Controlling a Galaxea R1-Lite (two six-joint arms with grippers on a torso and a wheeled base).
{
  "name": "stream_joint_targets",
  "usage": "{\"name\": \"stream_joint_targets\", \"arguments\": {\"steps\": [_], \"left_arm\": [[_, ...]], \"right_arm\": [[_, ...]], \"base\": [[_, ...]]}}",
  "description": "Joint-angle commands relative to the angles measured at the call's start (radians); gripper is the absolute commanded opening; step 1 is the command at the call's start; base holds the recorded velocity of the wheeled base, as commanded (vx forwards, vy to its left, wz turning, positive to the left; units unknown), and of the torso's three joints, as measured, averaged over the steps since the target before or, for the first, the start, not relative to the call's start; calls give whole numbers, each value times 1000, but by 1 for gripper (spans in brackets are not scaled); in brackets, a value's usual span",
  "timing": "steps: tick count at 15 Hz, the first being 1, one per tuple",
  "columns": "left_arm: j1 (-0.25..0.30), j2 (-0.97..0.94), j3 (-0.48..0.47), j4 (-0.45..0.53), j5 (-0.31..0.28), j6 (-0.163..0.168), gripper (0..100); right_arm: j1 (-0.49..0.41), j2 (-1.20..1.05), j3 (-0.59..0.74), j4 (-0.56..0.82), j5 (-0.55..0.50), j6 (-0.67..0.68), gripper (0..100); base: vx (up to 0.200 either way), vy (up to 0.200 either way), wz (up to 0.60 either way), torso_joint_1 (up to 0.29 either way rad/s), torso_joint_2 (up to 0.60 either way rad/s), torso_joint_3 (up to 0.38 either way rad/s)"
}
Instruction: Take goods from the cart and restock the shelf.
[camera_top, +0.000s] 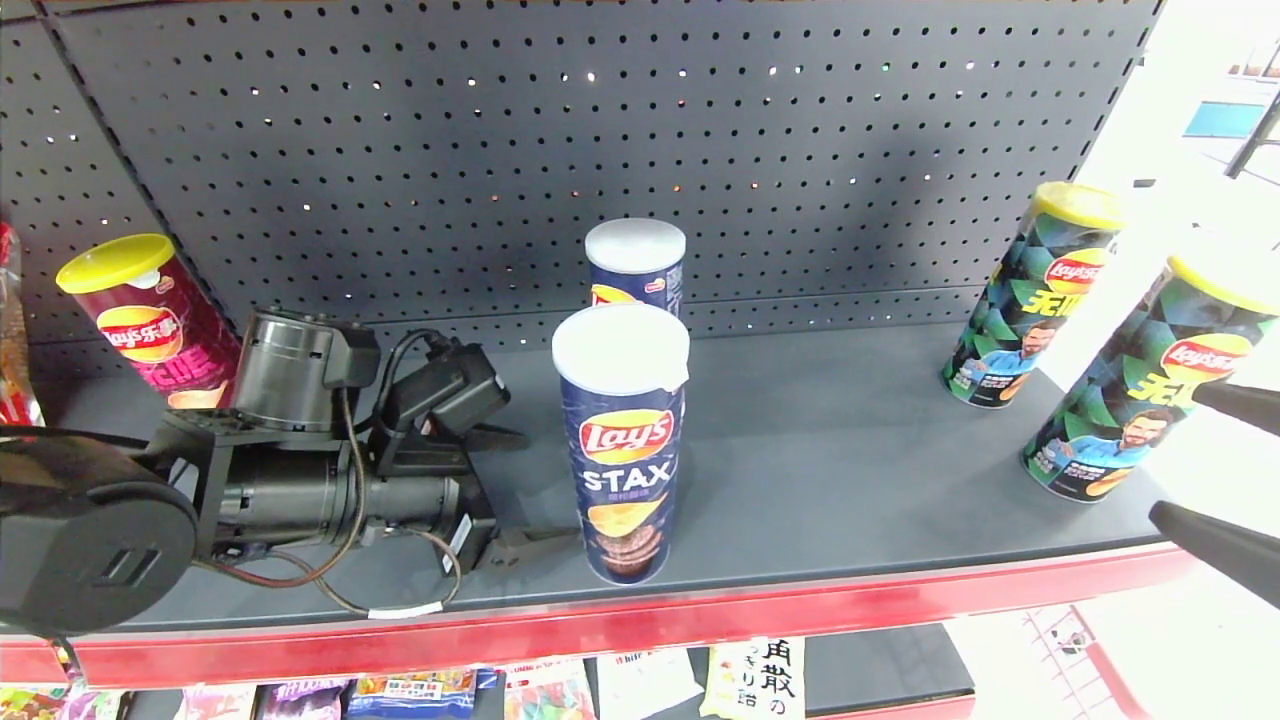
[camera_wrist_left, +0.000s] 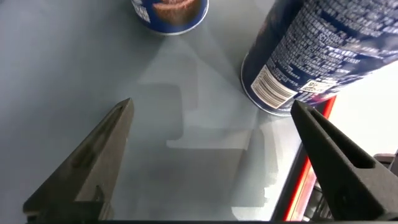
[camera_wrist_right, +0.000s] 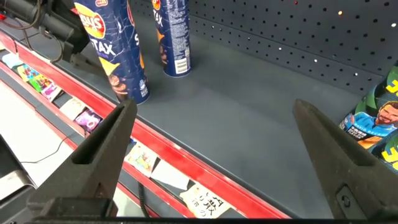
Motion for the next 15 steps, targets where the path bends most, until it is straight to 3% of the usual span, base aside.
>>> {"name": "stream_joint_targets", "arguments": {"steps": [1,6,7,8,9,10,13,15], "left_arm": [[0,6,-10,1,0,1,100],[2,-17,8,2,8,1,100],[8,-88,45,4,49,-5,100],[17,-170,91,4,78,-38,100],[22,-287,149,10,109,-92,100],[23,-414,189,30,192,-132,100],[52,-703,268,88,551,-144,100],[61,-891,396,102,595,-147,100]], "right_arm": [[0,3,-3,0,1,-1,100],[0,0,8,0,-2,-2,100],[-1,-21,31,1,-12,-4,100],[-6,-43,66,-2,-44,-7,100],[-10,-83,105,0,-87,-5,100],[-14,-129,149,1,-128,-4,100],[-92,-205,238,1,-271,-2,100],[-130,-241,244,1,-283,-2,100]], "base": [[0,0,0,0,0,0],[0,0,0,0,0,0],[0,0,0,0,0,0],[0,0,0,0,0,0],[0,0,0,0,0,0],[0,0,0,0,0,0],[0,0,0,0,0,0],[0,0,0,0,0,0]]}}
